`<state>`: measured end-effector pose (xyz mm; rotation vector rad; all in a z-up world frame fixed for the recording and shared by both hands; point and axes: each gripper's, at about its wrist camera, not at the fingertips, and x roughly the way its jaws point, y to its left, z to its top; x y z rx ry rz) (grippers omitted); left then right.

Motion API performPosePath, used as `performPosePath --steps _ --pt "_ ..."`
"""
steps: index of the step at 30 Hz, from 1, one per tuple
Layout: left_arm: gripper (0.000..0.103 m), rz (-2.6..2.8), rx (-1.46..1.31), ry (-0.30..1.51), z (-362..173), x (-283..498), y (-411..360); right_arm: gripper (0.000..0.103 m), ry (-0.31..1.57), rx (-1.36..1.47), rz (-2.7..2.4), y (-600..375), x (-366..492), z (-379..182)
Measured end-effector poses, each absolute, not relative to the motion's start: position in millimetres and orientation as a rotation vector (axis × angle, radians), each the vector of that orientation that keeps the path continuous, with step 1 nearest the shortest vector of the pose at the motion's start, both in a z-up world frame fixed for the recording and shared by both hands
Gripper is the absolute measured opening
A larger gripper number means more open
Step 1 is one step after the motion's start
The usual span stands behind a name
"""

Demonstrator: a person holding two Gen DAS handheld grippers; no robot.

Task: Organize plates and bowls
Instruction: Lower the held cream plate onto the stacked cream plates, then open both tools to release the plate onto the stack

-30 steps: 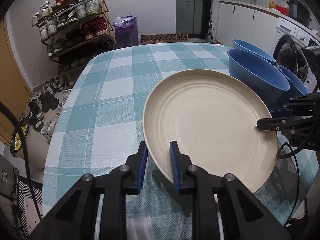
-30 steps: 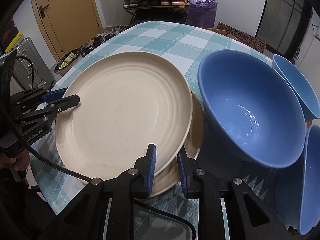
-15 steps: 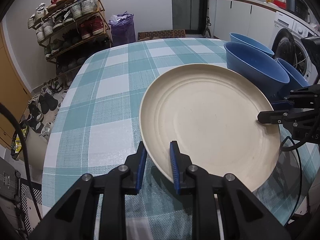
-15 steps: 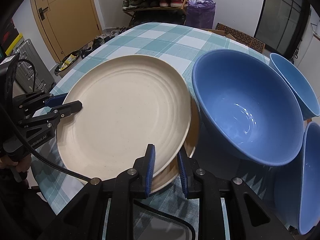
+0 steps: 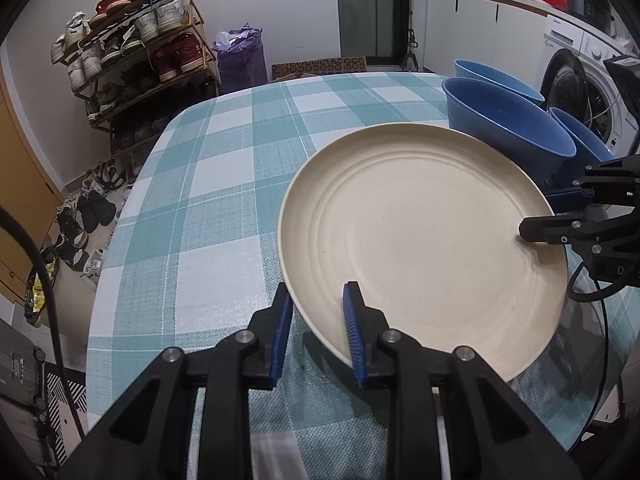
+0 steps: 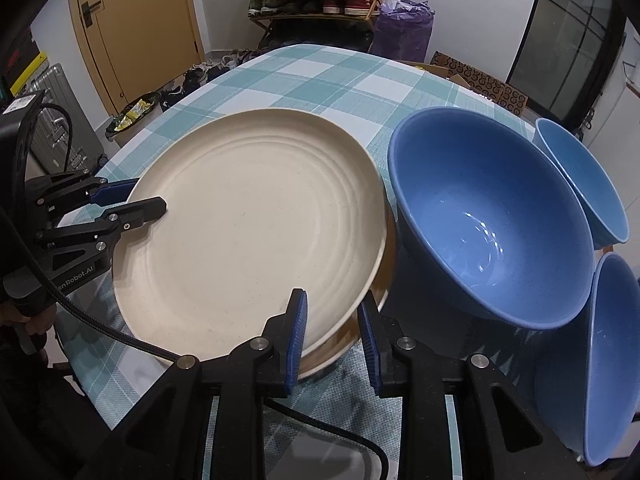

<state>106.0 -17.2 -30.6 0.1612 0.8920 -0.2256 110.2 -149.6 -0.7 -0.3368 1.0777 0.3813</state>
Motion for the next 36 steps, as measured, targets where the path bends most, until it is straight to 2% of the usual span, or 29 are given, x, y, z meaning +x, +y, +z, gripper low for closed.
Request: performPosePath --steps 11,20,21,26,30,33,36 --pt "0.03 -0.246 0.214 0.896 -34.0 101.5 -29.0 0.032 1.066 -0.354 0.377 -154.0 104.6 2.2" --pt "0.045 -0.242 0.205 0.883 -28.5 96.2 -23.5 0.039 1.05 -0.33 0.412 -156.9 100.8 4.3" --pt "0.048 -0.24 0.201 0.878 -26.9 95.3 -22.4 0.041 1.044 -0.327 0.416 -157.8 99.4 5.9" --pt "0.049 -0.237 0.172 0.835 -12.5 90.0 -16.8 0.05 0.982 -0.297 0.455 -164.4 89.3 21.8" --pt "0.05 -0.237 0.16 0.798 -0.7 86.1 -17.0 0.065 0.932 -0.26 0.467 -171.7 82.0 35.8" --pt "0.052 -0.241 0.147 0.778 7.8 84.9 -19.8 0.068 0.881 -0.234 0.472 -177.1 74.5 49.4" --pt "0.052 -0.246 0.134 0.757 16.2 82.4 -23.7 0.078 0.824 -0.22 0.476 -180.3 67.1 65.8"
